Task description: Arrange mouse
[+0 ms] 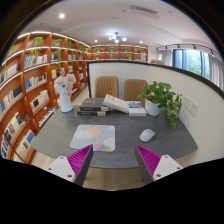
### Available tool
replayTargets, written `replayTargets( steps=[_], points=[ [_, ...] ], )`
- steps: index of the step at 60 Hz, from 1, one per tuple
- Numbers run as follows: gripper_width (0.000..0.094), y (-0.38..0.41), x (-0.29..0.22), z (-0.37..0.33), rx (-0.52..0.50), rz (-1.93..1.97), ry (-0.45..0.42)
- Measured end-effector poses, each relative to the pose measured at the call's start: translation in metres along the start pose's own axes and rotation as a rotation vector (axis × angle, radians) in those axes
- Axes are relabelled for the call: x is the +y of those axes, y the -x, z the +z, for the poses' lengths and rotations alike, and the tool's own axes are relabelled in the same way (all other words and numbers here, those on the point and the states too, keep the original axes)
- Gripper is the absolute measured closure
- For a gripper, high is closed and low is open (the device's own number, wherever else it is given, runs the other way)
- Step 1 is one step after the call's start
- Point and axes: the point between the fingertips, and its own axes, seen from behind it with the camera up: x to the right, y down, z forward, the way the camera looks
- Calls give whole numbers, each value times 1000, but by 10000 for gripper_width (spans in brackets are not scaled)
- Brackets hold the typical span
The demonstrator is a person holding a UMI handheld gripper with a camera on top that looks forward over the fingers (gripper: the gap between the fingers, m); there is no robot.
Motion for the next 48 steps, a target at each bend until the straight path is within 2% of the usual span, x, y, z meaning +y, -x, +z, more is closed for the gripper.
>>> replayTargets(
  steps=[6, 21, 32, 40, 48],
  points=[
    [92, 2, 9, 8, -17, -8, 25],
    [90, -20, 87, 38, -23, -4, 132],
    [88, -79, 129, 69, 45, 51, 194],
    [100, -131, 144, 106, 99, 78, 247],
    [98, -166, 134, 151, 113, 89, 263]
  ],
)
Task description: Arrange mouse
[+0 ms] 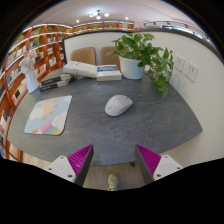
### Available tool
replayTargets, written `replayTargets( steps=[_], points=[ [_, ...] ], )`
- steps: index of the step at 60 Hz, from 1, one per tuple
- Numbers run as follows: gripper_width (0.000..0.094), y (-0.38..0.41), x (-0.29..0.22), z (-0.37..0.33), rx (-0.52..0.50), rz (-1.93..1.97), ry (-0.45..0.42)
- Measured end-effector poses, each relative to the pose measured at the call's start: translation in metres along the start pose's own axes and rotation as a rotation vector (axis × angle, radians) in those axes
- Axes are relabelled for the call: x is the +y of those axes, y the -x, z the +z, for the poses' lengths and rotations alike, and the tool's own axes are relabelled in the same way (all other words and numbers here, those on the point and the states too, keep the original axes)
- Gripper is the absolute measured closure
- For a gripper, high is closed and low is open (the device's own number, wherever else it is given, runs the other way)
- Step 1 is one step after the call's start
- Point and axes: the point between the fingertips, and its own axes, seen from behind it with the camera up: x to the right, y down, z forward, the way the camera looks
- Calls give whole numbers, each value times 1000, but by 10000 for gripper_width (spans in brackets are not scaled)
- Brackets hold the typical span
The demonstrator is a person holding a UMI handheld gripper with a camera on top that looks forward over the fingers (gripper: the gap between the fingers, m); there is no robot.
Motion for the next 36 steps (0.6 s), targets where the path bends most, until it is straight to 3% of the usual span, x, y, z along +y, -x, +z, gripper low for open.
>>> replayTargets(
  steps=[27, 36],
  points=[
    [87, -5, -93, 122, -59, -48, 70],
    [130, 9, -122, 144, -86, -53, 85]
  ],
)
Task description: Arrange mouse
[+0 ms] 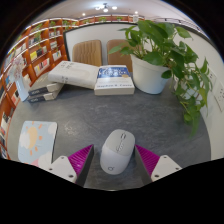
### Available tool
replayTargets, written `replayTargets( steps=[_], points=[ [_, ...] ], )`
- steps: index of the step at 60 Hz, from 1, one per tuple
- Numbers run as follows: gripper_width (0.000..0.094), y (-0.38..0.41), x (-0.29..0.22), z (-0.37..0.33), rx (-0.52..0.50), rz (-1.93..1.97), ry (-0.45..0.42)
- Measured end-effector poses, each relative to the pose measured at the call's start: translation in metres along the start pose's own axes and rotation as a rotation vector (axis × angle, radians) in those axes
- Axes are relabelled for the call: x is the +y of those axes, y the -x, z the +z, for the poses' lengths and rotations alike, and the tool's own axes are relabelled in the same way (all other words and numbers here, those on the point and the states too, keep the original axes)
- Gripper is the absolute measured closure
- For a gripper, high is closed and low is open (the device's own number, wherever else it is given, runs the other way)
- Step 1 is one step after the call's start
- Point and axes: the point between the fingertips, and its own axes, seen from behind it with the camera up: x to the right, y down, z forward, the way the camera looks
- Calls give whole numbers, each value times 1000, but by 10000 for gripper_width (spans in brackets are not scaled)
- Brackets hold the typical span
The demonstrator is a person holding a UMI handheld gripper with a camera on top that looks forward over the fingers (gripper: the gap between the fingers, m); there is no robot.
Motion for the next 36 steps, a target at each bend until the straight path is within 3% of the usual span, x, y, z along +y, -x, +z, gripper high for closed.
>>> replayTargets(
  steps=[9, 21, 31, 32, 33, 36],
  points=[
    [384, 16, -15, 16, -12, -11, 18],
    [436, 20, -17, 20, 7, -36, 2],
    [569, 20, -19, 20, 29, -64, -32],
    [521, 20, -18, 19, 31, -63, -30],
    [607, 19, -19, 19, 33, -57, -31],
    [617, 19, -17, 19, 41, -29, -21]
  ],
)
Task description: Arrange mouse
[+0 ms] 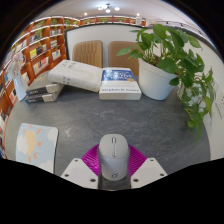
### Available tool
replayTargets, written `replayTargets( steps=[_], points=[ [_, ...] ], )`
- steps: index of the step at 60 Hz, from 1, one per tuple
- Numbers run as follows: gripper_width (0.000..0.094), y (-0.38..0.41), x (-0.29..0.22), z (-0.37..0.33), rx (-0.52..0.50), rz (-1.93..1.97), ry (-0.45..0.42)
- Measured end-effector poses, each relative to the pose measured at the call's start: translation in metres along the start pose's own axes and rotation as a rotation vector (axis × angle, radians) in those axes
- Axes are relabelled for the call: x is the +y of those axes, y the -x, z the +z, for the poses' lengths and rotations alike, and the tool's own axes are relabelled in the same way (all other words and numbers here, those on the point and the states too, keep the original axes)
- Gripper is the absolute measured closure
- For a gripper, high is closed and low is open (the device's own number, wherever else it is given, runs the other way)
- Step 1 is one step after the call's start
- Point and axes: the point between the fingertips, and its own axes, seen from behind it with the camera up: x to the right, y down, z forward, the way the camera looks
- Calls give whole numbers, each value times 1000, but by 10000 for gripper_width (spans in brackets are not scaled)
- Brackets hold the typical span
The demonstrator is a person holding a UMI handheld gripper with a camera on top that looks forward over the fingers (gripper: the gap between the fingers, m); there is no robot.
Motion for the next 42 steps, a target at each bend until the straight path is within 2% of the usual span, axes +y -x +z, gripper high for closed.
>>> replayTargets(
  steps=[7, 13, 20, 24, 28, 34, 42],
  points=[
    [616, 2, -12, -17, 45, 9, 15],
    [616, 17, -76, -72, 96, 18, -119],
    [617, 60, -149, -142, 93, 59, -267],
    [617, 90, -179, -172, 86, 47, -335],
    [617, 128, -194, -189, 56, 38, -365],
    [618, 178, -195, -188, 24, -14, -369],
    [619, 248, -134, -136, -47, -31, -254]
  ],
)
